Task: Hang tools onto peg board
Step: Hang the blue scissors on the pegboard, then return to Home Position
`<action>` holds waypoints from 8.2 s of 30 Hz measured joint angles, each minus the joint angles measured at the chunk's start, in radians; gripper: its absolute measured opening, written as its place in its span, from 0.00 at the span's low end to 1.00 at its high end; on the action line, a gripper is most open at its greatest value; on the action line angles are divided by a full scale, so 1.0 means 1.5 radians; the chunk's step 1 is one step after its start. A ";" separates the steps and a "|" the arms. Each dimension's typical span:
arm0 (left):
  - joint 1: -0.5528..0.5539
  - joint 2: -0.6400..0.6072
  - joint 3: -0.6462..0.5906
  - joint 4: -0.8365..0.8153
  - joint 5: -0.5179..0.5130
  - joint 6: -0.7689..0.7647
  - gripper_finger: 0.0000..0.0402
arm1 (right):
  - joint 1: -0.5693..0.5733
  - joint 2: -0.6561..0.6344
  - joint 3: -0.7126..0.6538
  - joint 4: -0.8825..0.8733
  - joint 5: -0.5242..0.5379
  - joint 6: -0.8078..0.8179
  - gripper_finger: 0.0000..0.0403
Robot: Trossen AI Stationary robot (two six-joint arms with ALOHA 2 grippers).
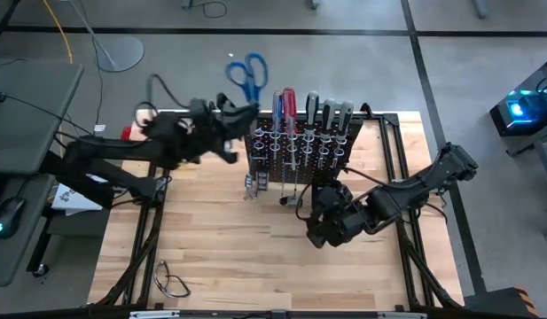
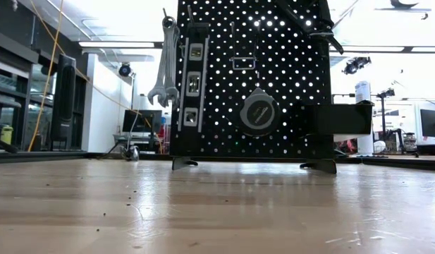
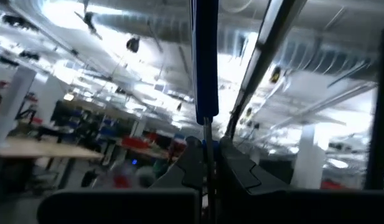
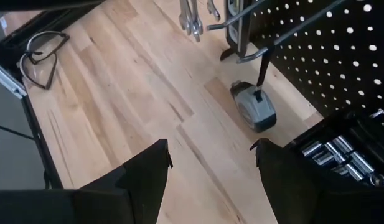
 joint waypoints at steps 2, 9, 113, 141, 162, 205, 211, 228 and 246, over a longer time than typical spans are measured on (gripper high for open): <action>0.006 0.021 -0.001 0.006 -0.002 0.000 0.03 | -0.002 0.000 0.000 0.000 0.000 0.000 0.57; 0.009 0.029 0.000 0.019 -0.035 0.017 0.03 | 0.001 0.000 0.000 -0.001 0.010 -0.001 0.57; -0.227 -0.308 -0.731 0.174 -0.115 -0.240 0.00 | 0.280 -0.150 -0.247 -0.005 0.493 0.618 0.00; 0.116 -0.382 -0.794 0.064 0.347 -0.226 0.00 | 0.307 -0.383 -0.466 -0.008 0.521 0.682 0.00; 0.115 -0.380 -0.794 0.046 0.346 -0.226 0.00 | 0.382 -1.044 -0.552 0.157 0.443 -0.286 0.00; 0.115 -0.377 -0.794 0.031 0.348 -0.226 0.00 | 0.547 -0.995 -0.608 0.464 0.387 -0.564 0.00; 0.115 -0.377 -0.794 0.031 0.348 -0.226 0.00 | 0.535 -0.882 -0.608 0.355 0.387 -0.359 0.00; 0.115 -0.377 -0.794 0.029 0.348 -0.226 0.00 | -0.226 -0.797 -0.608 0.377 -0.195 -0.483 0.00; 0.115 -0.377 -0.794 0.021 0.348 -0.226 0.00 | -0.549 -0.895 -0.826 0.649 -0.573 -0.430 0.00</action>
